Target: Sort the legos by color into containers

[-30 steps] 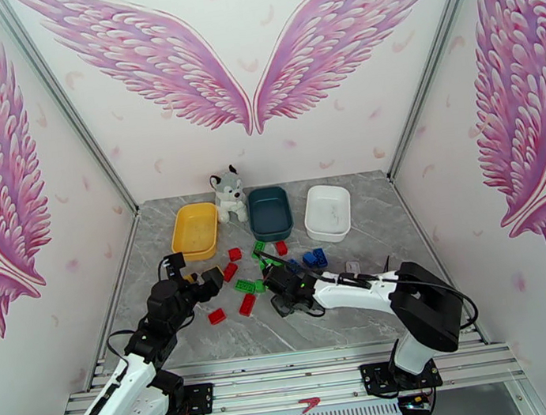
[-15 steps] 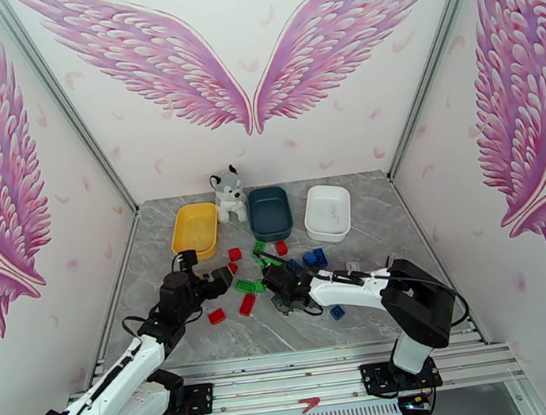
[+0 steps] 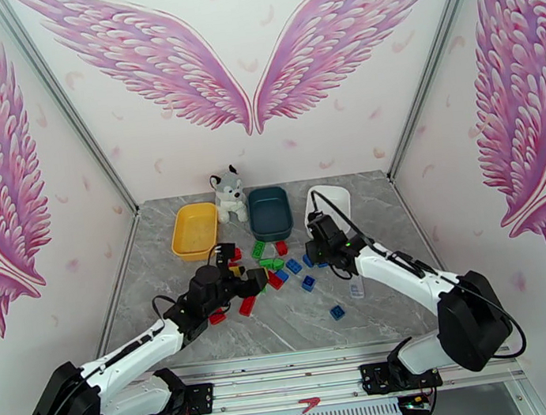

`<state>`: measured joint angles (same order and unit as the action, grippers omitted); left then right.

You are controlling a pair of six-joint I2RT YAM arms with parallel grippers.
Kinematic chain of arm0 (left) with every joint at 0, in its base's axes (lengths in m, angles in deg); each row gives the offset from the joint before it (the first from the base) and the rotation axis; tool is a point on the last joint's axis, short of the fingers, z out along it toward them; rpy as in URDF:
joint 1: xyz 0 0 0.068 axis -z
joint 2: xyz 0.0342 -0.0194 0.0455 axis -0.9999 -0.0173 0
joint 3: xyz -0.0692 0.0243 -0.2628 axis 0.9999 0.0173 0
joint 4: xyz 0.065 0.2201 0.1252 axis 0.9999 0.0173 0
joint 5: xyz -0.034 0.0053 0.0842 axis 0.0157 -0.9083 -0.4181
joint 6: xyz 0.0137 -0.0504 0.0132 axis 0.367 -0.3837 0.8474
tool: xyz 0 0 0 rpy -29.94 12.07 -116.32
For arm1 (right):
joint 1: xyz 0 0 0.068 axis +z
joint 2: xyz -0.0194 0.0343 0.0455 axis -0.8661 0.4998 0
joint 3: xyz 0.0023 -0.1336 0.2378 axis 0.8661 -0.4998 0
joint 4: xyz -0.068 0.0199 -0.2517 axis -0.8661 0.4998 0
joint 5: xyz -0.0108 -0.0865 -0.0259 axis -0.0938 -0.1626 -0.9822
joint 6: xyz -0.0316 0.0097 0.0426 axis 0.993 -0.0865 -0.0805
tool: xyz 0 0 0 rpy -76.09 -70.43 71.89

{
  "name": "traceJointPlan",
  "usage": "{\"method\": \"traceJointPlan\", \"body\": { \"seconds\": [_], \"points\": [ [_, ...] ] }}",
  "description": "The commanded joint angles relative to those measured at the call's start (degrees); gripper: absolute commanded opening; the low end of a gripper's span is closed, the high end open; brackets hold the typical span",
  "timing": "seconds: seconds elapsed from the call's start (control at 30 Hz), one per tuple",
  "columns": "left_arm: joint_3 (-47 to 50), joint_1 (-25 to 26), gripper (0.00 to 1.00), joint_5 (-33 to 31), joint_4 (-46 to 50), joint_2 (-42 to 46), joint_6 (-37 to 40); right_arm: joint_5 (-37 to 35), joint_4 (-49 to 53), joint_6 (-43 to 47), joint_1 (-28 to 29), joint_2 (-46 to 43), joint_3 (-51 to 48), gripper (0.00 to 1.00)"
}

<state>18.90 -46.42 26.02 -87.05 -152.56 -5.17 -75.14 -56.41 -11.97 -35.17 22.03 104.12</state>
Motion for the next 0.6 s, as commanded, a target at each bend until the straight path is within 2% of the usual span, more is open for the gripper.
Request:
{"method": "traceJointPlan", "body": {
  "seconds": [0.0, 0.1, 0.2, 0.23, 0.33, 0.4, 0.53, 0.57],
  "points": [
    [-1.7, 1.1, 0.96, -1.9, -2.0, -3.8, 2.3, -0.1, 0.0, -1.6, -3.4, 6.3, 8.4, 0.07],
    [-0.4, 1.7, 0.96, -1.9, -2.7, -5.2, 3.2, -1.7, 2.9, -0.7, -6.0, 12.4, 17.1, 0.07],
    [1.6, 1.7, 0.96, -3.5, -2.7, -4.7, 3.1, -3.2, 7.3, -0.2, -8.0, 18.4, 25.8, 0.11],
    [2.1, 1.5, 0.96, -3.8, -2.8, -4.3, 2.7, -3.5, 8.8, -0.2, -8.6, 20.2, 28.3, 0.15],
    [2.8, 1.5, 0.96, -5.8, -1.9, -2.3, 2.6, -4.1, 11.2, -0.1, -9.5, 23.1, 32.3, 0.48],
    [3.3, 1.5, 0.98, -7.6, -1.2, -0.7, 2.8, -4.3, 12.0, -0.1, -9.7, 23.1, 32.7, 0.57],
    [4.0, 1.3, 0.99, -10.0, -0.3, 1.3, 3.8, -4.3, 10.5, -2.0, -9.4, 18.5, 27.5, 0.78],
    [3.9, 1.1, 0.99, -10.1, -0.2, 1.6, 4.0, -4.6, 10.3, -2.6, -9.1, 16.7, 25.9, 0.85]
  ]
}}
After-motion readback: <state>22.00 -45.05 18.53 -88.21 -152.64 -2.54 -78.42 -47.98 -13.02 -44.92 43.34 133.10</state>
